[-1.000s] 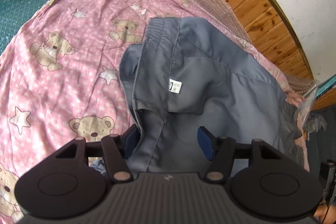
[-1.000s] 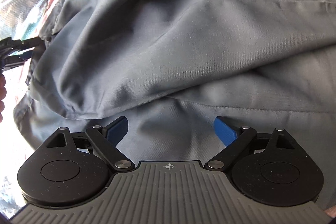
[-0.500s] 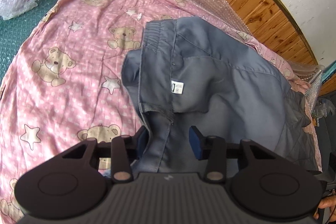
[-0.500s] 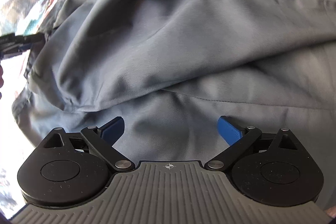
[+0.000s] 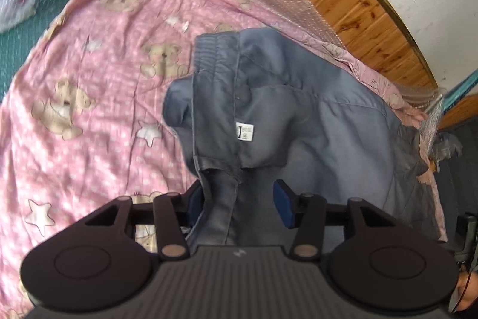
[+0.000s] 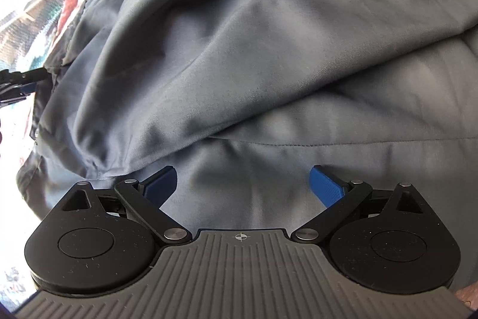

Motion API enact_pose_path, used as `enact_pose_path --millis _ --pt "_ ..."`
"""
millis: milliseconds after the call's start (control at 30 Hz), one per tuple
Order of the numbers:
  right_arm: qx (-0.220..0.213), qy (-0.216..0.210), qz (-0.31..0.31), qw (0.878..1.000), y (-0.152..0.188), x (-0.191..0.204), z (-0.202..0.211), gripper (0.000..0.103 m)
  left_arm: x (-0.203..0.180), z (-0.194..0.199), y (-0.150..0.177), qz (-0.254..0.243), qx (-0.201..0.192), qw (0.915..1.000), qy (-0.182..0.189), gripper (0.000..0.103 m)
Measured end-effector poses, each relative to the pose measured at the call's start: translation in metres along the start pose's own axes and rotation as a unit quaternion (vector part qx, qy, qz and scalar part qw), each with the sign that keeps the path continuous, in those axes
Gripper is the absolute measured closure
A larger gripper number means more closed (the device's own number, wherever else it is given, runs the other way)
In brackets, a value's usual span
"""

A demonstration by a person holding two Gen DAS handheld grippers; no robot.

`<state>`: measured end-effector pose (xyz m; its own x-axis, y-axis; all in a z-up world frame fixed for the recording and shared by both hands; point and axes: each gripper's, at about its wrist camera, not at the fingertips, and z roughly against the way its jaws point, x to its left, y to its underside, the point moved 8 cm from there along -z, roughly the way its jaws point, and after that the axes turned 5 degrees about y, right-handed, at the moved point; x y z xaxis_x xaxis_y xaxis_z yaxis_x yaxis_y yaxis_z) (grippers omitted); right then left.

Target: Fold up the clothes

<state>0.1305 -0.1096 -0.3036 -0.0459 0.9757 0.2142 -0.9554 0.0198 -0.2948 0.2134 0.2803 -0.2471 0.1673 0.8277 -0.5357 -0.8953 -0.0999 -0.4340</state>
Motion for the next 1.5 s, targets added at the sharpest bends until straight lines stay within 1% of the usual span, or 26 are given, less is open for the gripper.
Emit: enact_pose_path --millis 100,133,233,300,367,433,500,533,633,700,733,767,800,833,867,967,1067,1133,1233,1267,1333,1500 --pt "-0.001 -0.005 -0.008 1.000 -0.002 -0.002 0.000 0.006 0.006 0.009 0.006 0.001 -0.006 0.9997 -0.025 0.054" --pt "-0.001 -0.006 -0.009 1.000 -0.003 -0.003 -0.001 0.005 0.008 0.011 0.008 0.006 -0.007 0.9996 -0.025 0.054" --pt "0.001 -0.004 -0.004 1.000 -0.006 -0.004 -0.002 0.003 0.010 0.016 0.015 0.019 -0.003 0.9998 -0.010 0.054" --pt "0.002 -0.002 0.000 1.000 -0.007 -0.001 -0.004 0.002 0.007 0.021 0.017 0.012 -0.006 0.9998 -0.017 0.055" --pt "0.002 0.000 0.003 1.000 -0.008 0.000 -0.005 0.001 0.002 0.026 0.018 0.011 -0.010 0.9998 -0.015 0.059" --pt "0.001 0.001 0.003 1.000 -0.006 -0.002 -0.004 0.001 -0.005 0.031 0.017 0.001 -0.015 0.9998 -0.009 0.060" --pt "-0.001 0.003 0.004 1.000 -0.006 0.000 -0.004 0.001 -0.011 0.028 0.017 -0.005 -0.009 0.9999 0.002 0.061" --pt "-0.001 0.004 0.004 1.000 -0.005 0.000 -0.004 0.001 -0.013 0.023 0.016 -0.009 -0.001 1.0000 0.002 0.060" --pt "-0.001 0.009 0.009 1.000 -0.005 0.001 -0.004 0.001 -0.009 0.000 0.010 -0.030 0.013 0.9990 -0.031 0.059" --pt "0.002 0.011 0.013 1.000 -0.005 0.001 -0.004 0.002 -0.003 -0.004 0.002 -0.030 0.008 0.9979 -0.056 0.060" --pt "0.003 0.012 0.014 1.000 -0.005 -0.001 -0.003 0.002 -0.001 -0.001 -0.002 -0.025 -0.001 0.9982 -0.055 0.060" --pt "0.004 0.012 0.013 1.000 -0.005 -0.003 -0.002 0.002 -0.001 0.004 -0.005 -0.021 -0.012 0.9986 -0.047 0.057" --pt "0.002 0.012 0.008 1.000 -0.005 -0.005 -0.001 0.002 0.000 0.010 -0.009 -0.020 -0.023 0.9984 -0.048 0.055" --pt "0.001 0.012 0.003 1.000 -0.003 -0.008 0.000 0.002 0.002 0.015 -0.012 -0.021 -0.033 0.9977 -0.055 0.051" --pt "-0.002 0.011 -0.001 1.000 0.001 -0.014 0.002 0.002 0.005 0.017 -0.013 -0.018 -0.032 0.9978 -0.055 0.049" --pt "-0.011 0.009 -0.003 1.000 0.005 -0.019 0.004 0.002 0.013 0.011 -0.010 -0.001 -0.007 0.9992 -0.039 0.052" --pt "-0.009 0.015 0.002 1.000 0.004 -0.017 0.002 0.001 0.008 0.002 0.001 -0.019 0.015 0.9989 -0.039 0.052" --pt "-0.007 0.019 0.005 1.000 0.003 -0.015 0.001 0.001 0.003 0.001 0.007 -0.023 0.015 0.9993 -0.027 0.052" --pt "-0.008 0.017 0.004 1.000 0.002 -0.015 0.001 0.001 0.002 0.002 0.009 -0.021 0.014 0.9995 -0.019 0.054" --pt "-0.008 0.016 0.005 1.000 0.002 -0.015 0.001 0.001 0.003 0.003 0.010 -0.021 0.016 0.9995 -0.017 0.058" --pt "-0.007 0.015 0.007 1.000 0.002 -0.015 0.001 0.001 0.004 0.007 0.012 -0.021 0.019 0.9995 -0.014 0.063" --pt "-0.014 0.013 0.002 1.000 0.001 -0.015 0.000 0.001 0.006 0.014 0.018 -0.022 0.029 0.9993 -0.006 0.062"
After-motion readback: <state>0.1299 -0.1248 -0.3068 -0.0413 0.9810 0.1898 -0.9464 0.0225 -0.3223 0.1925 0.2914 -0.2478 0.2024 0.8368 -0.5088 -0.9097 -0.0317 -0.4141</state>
